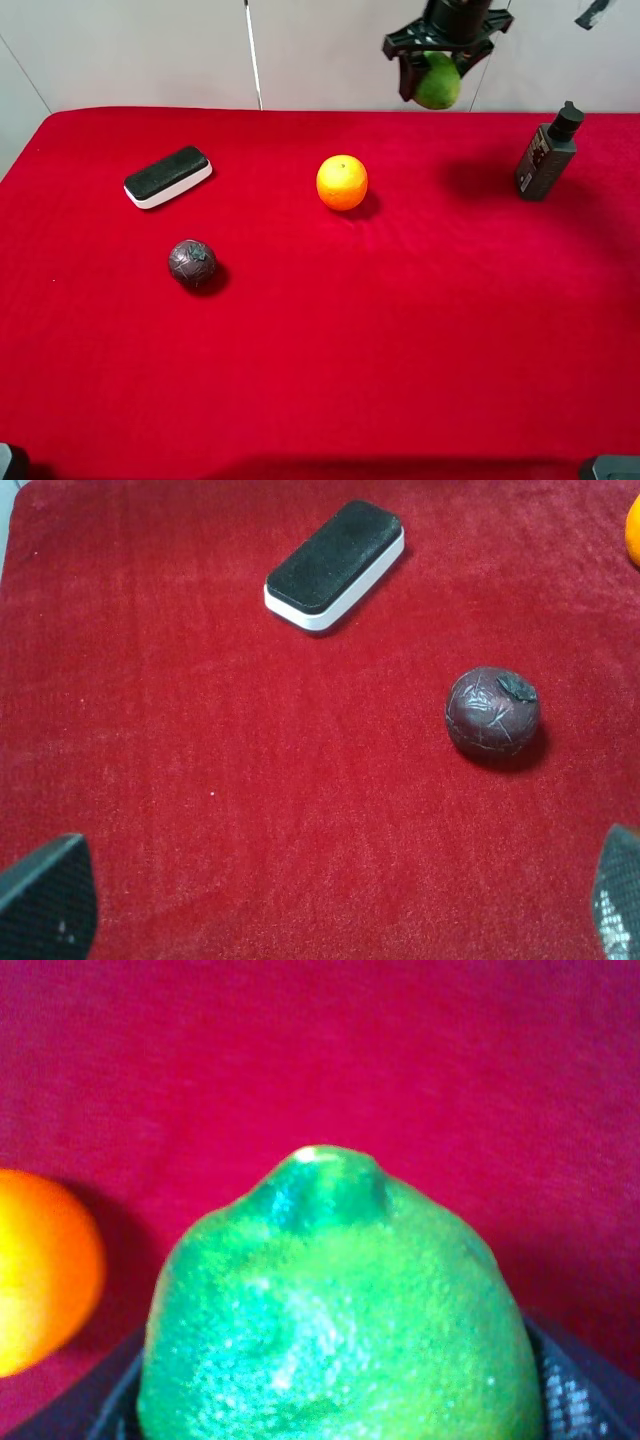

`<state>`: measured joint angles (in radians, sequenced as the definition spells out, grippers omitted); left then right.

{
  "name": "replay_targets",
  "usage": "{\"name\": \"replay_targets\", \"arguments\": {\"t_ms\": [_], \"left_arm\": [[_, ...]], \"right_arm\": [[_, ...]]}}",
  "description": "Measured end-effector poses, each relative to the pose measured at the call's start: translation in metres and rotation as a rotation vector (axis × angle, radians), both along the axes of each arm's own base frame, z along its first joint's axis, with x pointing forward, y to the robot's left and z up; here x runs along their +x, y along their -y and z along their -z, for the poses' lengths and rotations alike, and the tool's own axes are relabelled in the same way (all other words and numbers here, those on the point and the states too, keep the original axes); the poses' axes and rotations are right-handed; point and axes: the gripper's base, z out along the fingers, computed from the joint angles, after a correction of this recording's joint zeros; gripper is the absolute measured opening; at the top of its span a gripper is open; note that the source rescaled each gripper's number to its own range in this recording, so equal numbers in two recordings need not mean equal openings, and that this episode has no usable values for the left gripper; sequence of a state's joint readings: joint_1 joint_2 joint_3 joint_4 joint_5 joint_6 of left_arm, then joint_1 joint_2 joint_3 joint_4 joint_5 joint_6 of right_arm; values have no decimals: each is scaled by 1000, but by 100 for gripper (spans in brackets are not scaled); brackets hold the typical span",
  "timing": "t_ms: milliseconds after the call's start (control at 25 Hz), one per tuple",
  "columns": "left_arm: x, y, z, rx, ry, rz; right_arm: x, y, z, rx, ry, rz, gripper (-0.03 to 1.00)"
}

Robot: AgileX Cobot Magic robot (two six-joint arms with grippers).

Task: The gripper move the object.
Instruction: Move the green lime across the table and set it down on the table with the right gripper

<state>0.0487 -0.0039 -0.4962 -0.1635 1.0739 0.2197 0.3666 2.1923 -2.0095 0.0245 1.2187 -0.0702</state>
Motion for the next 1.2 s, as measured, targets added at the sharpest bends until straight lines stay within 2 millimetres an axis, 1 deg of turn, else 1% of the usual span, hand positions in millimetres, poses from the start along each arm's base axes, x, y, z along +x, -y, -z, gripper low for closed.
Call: {"name": "replay_targets", "arguments": {"t_ms": [160, 480, 720, 800, 920, 1080, 1200], "left_arm": [[0, 0, 0, 0, 0, 0], [0, 0, 0, 0, 0, 0], [0, 0, 0, 0, 0, 0], [0, 0, 0, 0, 0, 0], [0, 0, 0, 0, 0, 0], [0, 0, 0, 0, 0, 0], [0, 0, 0, 0, 0, 0]], "right_arm": [[-14, -27, -8, 17, 10, -21, 0], [-42, -79, -9, 44, -4, -38, 0], [-60, -104, -9, 61, -17, -32, 0], [-63, -110, -10, 75, -24, -27, 0], [-61, -122, -13, 118, -18, -24, 0], [-58, -141, -6, 144, -13, -36, 0], [-57, -152, -2, 169, -15, -34, 0]]}}
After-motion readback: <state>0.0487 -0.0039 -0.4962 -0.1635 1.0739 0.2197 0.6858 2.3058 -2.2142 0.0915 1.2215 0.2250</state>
